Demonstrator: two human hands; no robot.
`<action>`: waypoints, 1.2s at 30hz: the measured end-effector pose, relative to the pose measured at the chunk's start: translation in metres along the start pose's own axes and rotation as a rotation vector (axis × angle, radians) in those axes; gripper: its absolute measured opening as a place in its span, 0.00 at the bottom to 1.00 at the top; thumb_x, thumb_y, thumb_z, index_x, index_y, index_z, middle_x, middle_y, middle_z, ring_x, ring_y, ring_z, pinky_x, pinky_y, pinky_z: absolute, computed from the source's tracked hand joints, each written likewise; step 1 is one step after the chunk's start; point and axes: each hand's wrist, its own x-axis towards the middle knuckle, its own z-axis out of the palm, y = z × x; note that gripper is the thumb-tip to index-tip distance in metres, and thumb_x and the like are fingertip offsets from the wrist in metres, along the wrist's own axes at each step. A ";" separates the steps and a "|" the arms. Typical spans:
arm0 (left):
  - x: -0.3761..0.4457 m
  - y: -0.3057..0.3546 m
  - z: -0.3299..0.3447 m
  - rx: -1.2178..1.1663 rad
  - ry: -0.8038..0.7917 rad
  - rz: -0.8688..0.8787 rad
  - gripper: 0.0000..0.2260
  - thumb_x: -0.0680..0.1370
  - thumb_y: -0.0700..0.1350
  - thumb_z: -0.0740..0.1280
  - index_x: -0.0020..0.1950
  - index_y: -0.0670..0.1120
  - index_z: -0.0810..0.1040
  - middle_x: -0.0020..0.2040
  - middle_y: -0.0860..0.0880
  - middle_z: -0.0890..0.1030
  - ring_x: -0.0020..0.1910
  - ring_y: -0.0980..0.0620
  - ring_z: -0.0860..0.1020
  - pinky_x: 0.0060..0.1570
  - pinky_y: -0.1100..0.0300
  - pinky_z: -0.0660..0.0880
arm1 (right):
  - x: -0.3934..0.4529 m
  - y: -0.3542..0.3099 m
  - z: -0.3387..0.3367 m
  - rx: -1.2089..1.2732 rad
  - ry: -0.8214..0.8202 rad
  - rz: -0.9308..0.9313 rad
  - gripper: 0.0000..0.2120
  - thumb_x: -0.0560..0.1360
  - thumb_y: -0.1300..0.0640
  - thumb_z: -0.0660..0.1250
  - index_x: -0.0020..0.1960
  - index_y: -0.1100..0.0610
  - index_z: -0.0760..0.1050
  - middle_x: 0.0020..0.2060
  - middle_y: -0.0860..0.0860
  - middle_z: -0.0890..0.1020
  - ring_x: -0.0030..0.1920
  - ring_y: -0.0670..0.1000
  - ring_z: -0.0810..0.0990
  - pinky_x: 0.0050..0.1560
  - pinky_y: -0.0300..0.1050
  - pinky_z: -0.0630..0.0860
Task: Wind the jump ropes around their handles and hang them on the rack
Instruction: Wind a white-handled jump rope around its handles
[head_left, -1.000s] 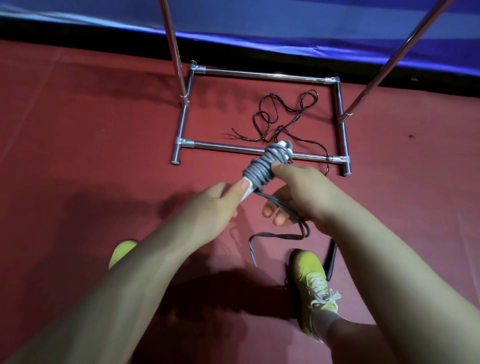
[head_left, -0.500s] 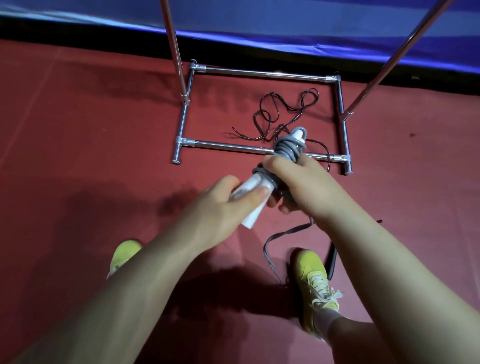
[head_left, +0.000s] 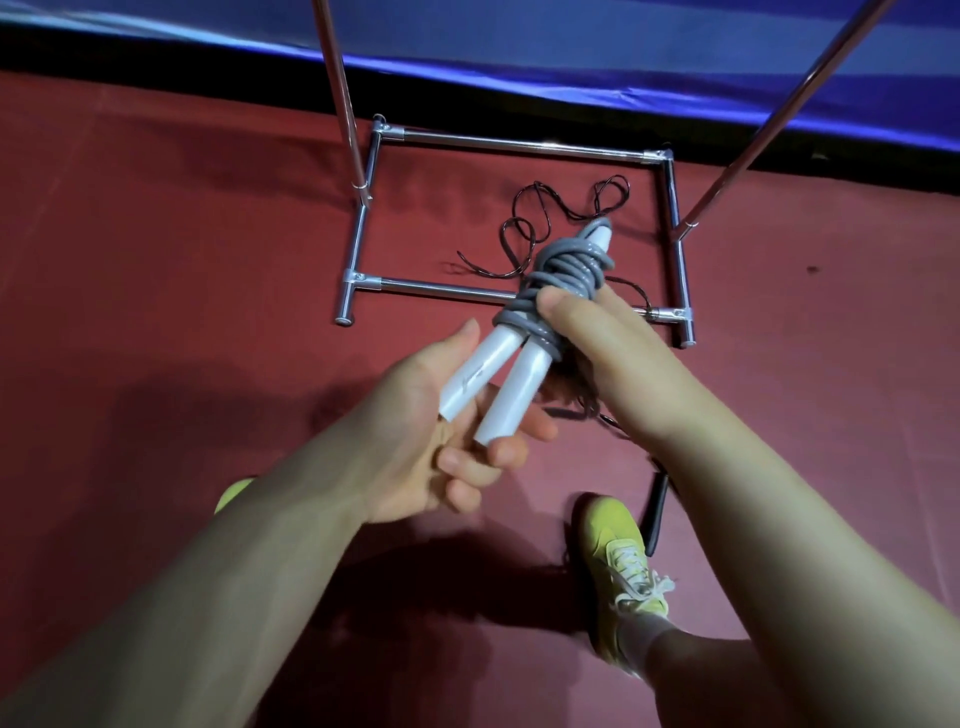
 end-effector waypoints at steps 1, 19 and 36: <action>0.001 0.000 -0.001 0.051 0.073 0.022 0.37 0.73 0.69 0.48 0.36 0.40 0.81 0.26 0.47 0.69 0.21 0.56 0.55 0.25 0.63 0.54 | 0.001 0.002 -0.001 -0.072 -0.012 0.021 0.12 0.72 0.44 0.60 0.45 0.54 0.69 0.34 0.54 0.73 0.33 0.52 0.72 0.34 0.48 0.71; 0.013 -0.009 -0.009 0.755 0.578 0.153 0.34 0.74 0.70 0.46 0.34 0.45 0.78 0.29 0.49 0.79 0.28 0.50 0.72 0.35 0.55 0.67 | -0.001 0.010 0.016 -0.508 0.041 0.228 0.17 0.81 0.42 0.48 0.47 0.54 0.65 0.33 0.52 0.78 0.18 0.41 0.70 0.22 0.33 0.63; 0.014 -0.008 -0.018 0.647 0.694 0.255 0.14 0.74 0.60 0.65 0.49 0.50 0.72 0.45 0.52 0.76 0.50 0.50 0.76 0.55 0.49 0.74 | 0.002 0.003 0.015 -0.229 0.016 0.486 0.26 0.76 0.34 0.53 0.39 0.55 0.73 0.25 0.48 0.68 0.23 0.47 0.61 0.24 0.35 0.57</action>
